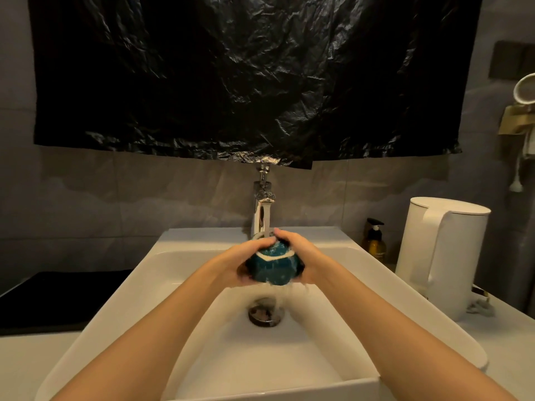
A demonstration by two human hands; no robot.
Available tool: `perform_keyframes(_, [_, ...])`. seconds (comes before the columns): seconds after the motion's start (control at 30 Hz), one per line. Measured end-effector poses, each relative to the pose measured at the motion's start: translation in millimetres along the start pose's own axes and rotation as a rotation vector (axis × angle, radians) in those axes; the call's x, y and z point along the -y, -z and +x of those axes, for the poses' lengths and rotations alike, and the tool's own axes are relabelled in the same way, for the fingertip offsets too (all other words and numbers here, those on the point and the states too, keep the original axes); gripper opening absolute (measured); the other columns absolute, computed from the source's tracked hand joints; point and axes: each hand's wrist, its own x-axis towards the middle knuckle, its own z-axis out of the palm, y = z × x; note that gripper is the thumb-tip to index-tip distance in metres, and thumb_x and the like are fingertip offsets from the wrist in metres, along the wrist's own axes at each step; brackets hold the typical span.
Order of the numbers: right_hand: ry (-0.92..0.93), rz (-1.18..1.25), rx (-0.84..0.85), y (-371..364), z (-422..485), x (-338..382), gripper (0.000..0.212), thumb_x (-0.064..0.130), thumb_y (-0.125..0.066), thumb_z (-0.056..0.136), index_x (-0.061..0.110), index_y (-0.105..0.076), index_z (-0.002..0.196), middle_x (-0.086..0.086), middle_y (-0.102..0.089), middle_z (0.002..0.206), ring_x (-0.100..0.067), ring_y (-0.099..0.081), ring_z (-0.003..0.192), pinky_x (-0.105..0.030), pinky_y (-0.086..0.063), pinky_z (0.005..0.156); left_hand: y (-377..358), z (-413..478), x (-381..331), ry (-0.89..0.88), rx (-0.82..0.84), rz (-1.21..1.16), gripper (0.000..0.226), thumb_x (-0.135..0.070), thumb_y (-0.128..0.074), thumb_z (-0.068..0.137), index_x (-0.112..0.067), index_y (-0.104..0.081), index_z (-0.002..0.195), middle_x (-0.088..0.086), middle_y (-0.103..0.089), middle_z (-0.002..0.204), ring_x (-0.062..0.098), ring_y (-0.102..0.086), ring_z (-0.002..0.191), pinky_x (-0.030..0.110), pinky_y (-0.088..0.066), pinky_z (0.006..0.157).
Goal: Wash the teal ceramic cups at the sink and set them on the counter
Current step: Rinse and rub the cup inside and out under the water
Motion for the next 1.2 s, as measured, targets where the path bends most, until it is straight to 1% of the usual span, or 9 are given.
perform_keyframes(0.1, [-0.007,0.098,0.054,-0.2,-3.0,1.1,0.043,0.054,-0.052,0.090,0.013,-0.063,0.102,-0.011,-0.069,0.096,-0.026,-0.064,0.087,-0.035,-0.055,0.064,-3.7,-1.7,0.4,-0.024,-0.017,-0.078,0.031,-0.033,-0.063,0.087,-0.010,-0.060,0.108,0.014,-0.067,0.099,0.029,-0.063,0.088,0.038,-0.055,0.066])
perform_keyframes(0.2, [0.075,0.288,0.204,-5.9,-1.0,3.5,0.043,0.042,-0.044,0.098,0.007,-0.063,0.113,-0.015,-0.067,0.112,-0.027,-0.063,0.098,-0.037,-0.053,0.079,3.3,-3.1,-3.9,-0.054,-0.070,-0.228,0.025,-0.033,-0.059,0.089,-0.010,-0.062,0.102,0.013,-0.066,0.090,0.027,-0.062,0.079,0.037,-0.051,0.062])
perform_keyframes(0.37, [0.196,0.360,0.361,-9.5,-2.1,1.2,0.034,0.016,-0.051,0.094,0.000,-0.058,0.123,-0.016,-0.066,0.111,-0.024,-0.063,0.101,-0.031,-0.054,0.084,13.8,-6.2,-6.7,-0.048,-0.142,-0.318,0.025,-0.032,-0.061,0.086,-0.008,-0.060,0.092,0.012,-0.062,0.083,0.025,-0.059,0.074,0.032,-0.048,0.059])
perform_keyframes(0.43, [0.238,0.324,0.342,-10.8,1.3,0.0,0.035,0.017,-0.055,0.093,0.000,-0.057,0.124,-0.017,-0.063,0.117,-0.024,-0.061,0.104,-0.031,-0.054,0.085,13.5,-5.3,-5.4,-0.029,-0.156,-0.351,0.025,-0.031,-0.063,0.085,-0.007,-0.059,0.089,0.013,-0.061,0.083,0.024,-0.057,0.074,0.030,-0.047,0.061])
perform_keyframes(0.6, [0.142,0.296,0.071,-14.9,1.6,-2.5,0.036,0.041,-0.044,0.099,0.011,-0.061,0.109,-0.014,-0.066,0.103,-0.026,-0.064,0.087,-0.037,-0.055,0.064,5.7,1.6,-1.1,-0.002,-0.115,-0.285,0.033,-0.032,-0.065,0.083,-0.006,-0.062,0.103,0.016,-0.064,0.097,0.030,-0.061,0.088,0.037,-0.053,0.070])
perform_keyframes(0.87, [0.354,0.118,0.334,-17.3,7.0,-6.1,0.045,0.013,-0.068,0.086,0.003,-0.051,0.126,-0.020,-0.059,0.125,-0.030,-0.061,0.112,-0.035,-0.056,0.085,12.2,1.1,-3.4,0.023,-0.173,-0.426,0.027,-0.027,-0.067,0.083,-0.005,-0.059,0.098,0.014,-0.064,0.088,0.027,-0.060,0.078,0.034,-0.051,0.065])
perform_keyframes(1.0, [0.424,0.030,0.279,-17.4,7.2,-8.4,0.055,0.012,-0.078,0.076,0.002,-0.052,0.123,-0.022,-0.062,0.120,-0.032,-0.062,0.109,-0.039,-0.054,0.091,9.9,-0.9,-2.1,0.060,-0.149,-0.432,0.026,-0.025,-0.066,0.085,-0.003,-0.056,0.096,0.016,-0.061,0.091,0.029,-0.057,0.081,0.036,-0.050,0.071])
perform_keyframes(1.1, [0.363,0.036,0.232,-16.5,5.4,-7.3,0.050,0.017,-0.077,0.078,0.005,-0.055,0.121,-0.018,-0.064,0.117,-0.028,-0.063,0.105,-0.034,-0.057,0.083,9.6,1.9,-2.9,0.067,-0.158,-0.395,0.040,-0.024,-0.070,0.081,-0.004,-0.055,0.112,0.017,-0.062,0.111,0.031,-0.057,0.103,0.038,-0.049,0.081])
perform_keyframes(1.2, [0.209,0.166,0.196,-14.8,5.8,-5.6,0.044,0.026,-0.069,0.085,0.007,-0.055,0.122,-0.018,-0.061,0.121,-0.029,-0.062,0.106,-0.033,-0.059,0.072,9.4,3.1,-2.7,0.043,-0.144,-0.369,0.045,-0.026,-0.071,0.080,-0.006,-0.058,0.118,0.017,-0.065,0.112,0.031,-0.061,0.100,0.038,-0.053,0.070])
